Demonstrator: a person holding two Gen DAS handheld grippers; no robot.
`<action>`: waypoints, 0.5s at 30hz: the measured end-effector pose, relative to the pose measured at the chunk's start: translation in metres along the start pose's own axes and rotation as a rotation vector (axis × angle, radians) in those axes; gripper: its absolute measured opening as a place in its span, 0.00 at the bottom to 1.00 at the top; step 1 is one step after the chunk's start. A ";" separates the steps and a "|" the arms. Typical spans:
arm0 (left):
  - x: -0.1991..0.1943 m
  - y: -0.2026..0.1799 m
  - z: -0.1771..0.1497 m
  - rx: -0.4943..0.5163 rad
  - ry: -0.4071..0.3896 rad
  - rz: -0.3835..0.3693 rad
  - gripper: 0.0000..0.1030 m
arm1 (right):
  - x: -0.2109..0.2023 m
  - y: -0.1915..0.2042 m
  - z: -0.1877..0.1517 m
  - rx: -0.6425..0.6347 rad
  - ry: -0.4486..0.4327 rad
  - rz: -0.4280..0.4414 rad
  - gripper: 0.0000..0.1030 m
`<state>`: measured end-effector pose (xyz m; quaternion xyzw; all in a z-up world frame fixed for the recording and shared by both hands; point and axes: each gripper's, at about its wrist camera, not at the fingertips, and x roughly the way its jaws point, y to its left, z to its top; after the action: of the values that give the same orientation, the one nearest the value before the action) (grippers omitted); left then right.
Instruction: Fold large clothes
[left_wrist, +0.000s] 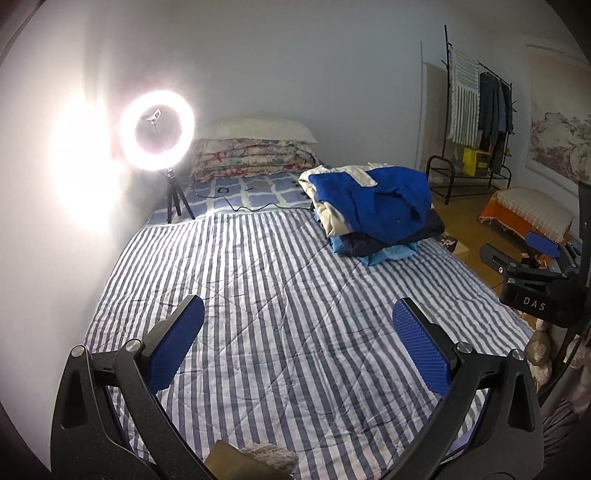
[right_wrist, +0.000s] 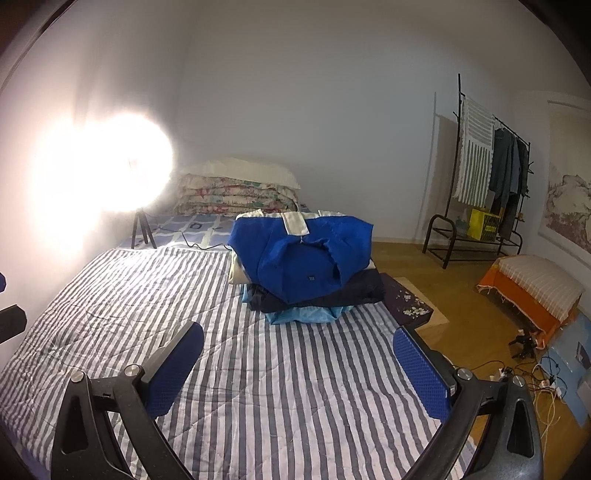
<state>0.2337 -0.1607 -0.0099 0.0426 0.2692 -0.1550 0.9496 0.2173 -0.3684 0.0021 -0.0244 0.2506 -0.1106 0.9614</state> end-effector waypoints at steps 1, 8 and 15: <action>0.001 0.000 -0.001 0.002 0.002 0.003 1.00 | 0.002 -0.001 0.000 0.003 0.000 0.001 1.00; 0.005 0.000 -0.005 0.017 0.011 0.019 1.00 | 0.010 0.002 -0.004 0.009 0.004 0.005 1.00; 0.003 0.002 -0.004 0.011 0.003 0.017 1.00 | 0.013 0.003 -0.006 -0.005 0.014 0.004 1.00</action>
<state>0.2350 -0.1593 -0.0148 0.0503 0.2693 -0.1485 0.9502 0.2258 -0.3679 -0.0101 -0.0257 0.2575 -0.1081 0.9599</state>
